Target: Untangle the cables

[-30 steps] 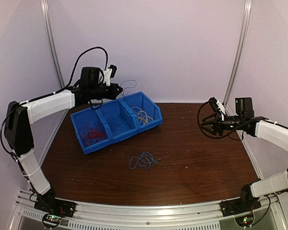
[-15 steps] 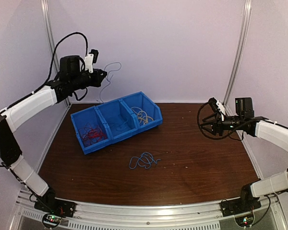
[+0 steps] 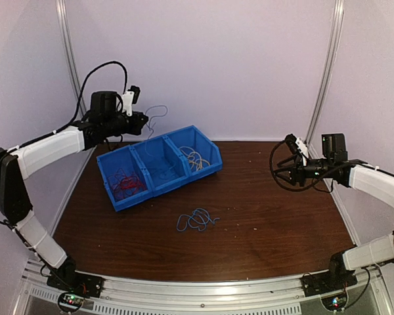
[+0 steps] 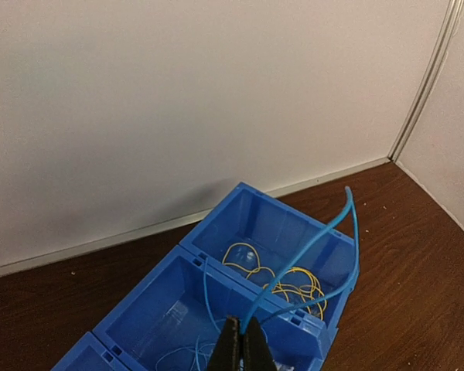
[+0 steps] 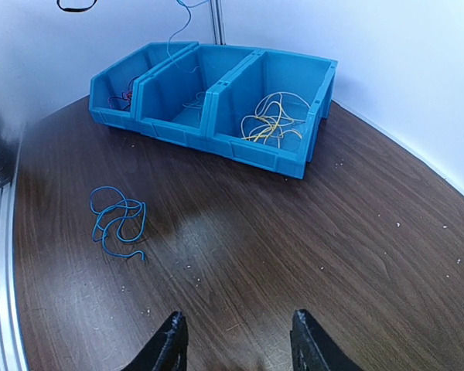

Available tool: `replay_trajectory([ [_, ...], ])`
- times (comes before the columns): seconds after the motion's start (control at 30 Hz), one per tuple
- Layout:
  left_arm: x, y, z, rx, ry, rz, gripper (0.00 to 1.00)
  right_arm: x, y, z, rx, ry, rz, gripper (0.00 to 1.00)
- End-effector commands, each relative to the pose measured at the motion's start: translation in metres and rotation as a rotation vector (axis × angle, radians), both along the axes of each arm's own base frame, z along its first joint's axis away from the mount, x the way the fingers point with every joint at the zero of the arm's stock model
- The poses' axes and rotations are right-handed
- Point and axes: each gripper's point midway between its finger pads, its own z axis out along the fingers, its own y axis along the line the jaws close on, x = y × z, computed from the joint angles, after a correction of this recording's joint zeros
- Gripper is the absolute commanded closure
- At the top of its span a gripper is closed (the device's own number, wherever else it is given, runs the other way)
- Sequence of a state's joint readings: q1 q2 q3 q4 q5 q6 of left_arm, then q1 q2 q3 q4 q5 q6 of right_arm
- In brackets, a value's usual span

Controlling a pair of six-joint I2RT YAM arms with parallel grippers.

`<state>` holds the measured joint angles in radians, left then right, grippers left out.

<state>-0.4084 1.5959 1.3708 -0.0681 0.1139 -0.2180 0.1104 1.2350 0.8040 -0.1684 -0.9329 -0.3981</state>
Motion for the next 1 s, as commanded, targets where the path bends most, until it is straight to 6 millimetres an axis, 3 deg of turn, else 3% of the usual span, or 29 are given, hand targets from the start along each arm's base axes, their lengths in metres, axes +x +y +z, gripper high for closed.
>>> replay_trajectory([
  [0.0, 0.011, 0.001, -0.020, -0.001, 0.011, 0.026, 1.00, 0.004, -0.004, -0.002, -0.020, -0.008, -0.015, 0.54],
  [0.23, 0.025, 0.000, -0.079, 0.003, 0.165, 0.071, 1.00, 0.004, -0.004, -0.005, -0.027, -0.002, -0.015, 0.54],
  [0.5, 0.030, 0.010, -0.126, -0.037, 0.295, 0.126, 1.00, 0.004, -0.005, -0.008, -0.039, -0.003, -0.015, 0.54],
  [0.57, 0.030, 0.011, -0.130, -0.049, 0.312, 0.128, 1.00, 0.004, -0.005, -0.009, -0.042, 0.000, -0.012, 0.53],
  [0.67, 0.029, 0.011, -0.132, -0.053, 0.318, 0.127, 0.79, 0.004, -0.005, -0.009, -0.042, 0.003, -0.012, 0.53],
  [0.77, 0.028, 0.014, -0.128, -0.050, 0.316, 0.137, 0.71, 0.004, -0.005, -0.010, -0.044, 0.005, -0.011, 0.53],
  [0.9, 0.023, 0.016, -0.115, -0.064, 0.299, 0.142, 0.62, 0.005, -0.005, -0.011, -0.047, 0.007, -0.011, 0.53],
  [0.97, 0.016, 0.009, -0.097, -0.089, 0.262, 0.087, 0.61, 0.005, -0.005, -0.011, -0.047, 0.007, -0.010, 0.53],
])
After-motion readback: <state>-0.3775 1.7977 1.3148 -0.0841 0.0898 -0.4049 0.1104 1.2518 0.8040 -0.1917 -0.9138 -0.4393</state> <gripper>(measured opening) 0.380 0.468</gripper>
